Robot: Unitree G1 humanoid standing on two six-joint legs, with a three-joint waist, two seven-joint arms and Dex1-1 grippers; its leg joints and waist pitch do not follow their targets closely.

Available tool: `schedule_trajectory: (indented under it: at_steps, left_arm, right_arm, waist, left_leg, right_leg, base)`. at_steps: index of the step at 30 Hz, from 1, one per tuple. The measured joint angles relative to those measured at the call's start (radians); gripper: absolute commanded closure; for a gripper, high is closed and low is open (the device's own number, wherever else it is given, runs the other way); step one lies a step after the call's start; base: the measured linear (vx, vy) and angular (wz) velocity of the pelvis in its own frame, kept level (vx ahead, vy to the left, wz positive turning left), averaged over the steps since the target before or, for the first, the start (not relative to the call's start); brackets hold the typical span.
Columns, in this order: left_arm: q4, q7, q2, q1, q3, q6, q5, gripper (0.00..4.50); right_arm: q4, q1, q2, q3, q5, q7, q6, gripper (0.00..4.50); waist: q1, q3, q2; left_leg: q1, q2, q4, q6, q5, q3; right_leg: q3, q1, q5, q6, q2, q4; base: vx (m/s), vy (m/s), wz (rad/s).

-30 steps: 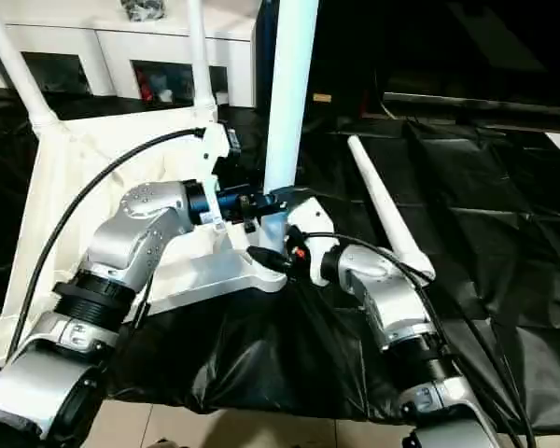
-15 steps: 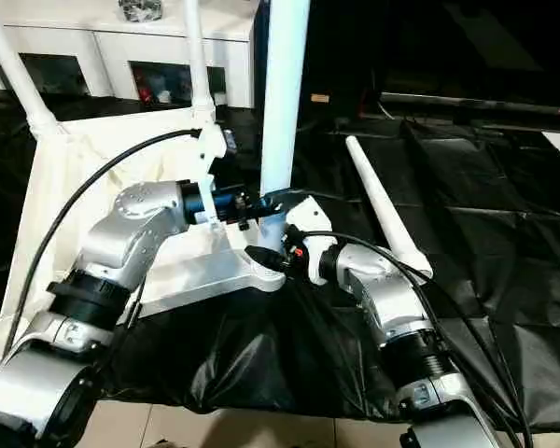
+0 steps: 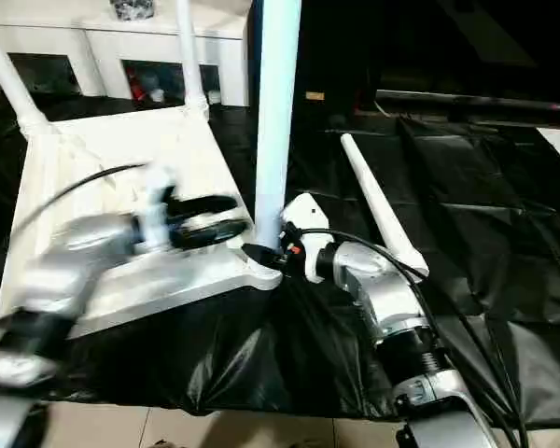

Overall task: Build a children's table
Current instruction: Insert table leg to table base

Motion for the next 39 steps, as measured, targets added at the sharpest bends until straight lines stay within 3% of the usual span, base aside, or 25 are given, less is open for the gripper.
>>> schedule_trajectory:
  at_steps: [7, 14, 39]
  left_arm:
    - [0.001, 0.009, 0.043, 0.053, -0.121, -0.029, 0.124, 1.65]
    - [0.036, 0.105, 0.045, 0.070, -0.183, -0.022, 0.243, 2.30]
    - [0.017, 0.074, 0.073, 0.067, -0.215, 0.014, 0.277, 4.11]
  right_arm:
    - [0.000, 0.000, 0.001, 0.001, 0.000, 0.006, -0.002, 2.56]
    - [0.000, 0.000, 0.001, 0.001, -0.001, 0.007, -0.002, 2.56]
    - [0.004, -0.001, -0.002, 0.003, -0.001, 0.019, -0.003, 2.56]
  waist:
    - [0.000, 0.000, 0.000]
    - [0.000, 0.000, 0.000]
    - [0.000, -0.001, -0.001]
  left_leg:
    - [0.000, 0.000, -0.001, 0.000, 0.000, 0.000]
    - [0.000, 0.000, -0.001, 0.000, 0.000, 0.000]
    - [0.002, 0.000, 0.000, 0.000, 0.000, 0.000]
  right_leg:
    - [0.000, 0.000, 0.000, 0.000, 0.000, 0.000]
    - [0.000, 0.000, 0.000, 0.000, 0.000, 0.000]
    - [0.000, 0.001, 0.000, 0.000, 0.000, 0.001]
  base:
    - [0.000, 0.000, 0.00]
    - [0.000, 0.000, 0.00]
    - [0.000, 0.000, 0.00]
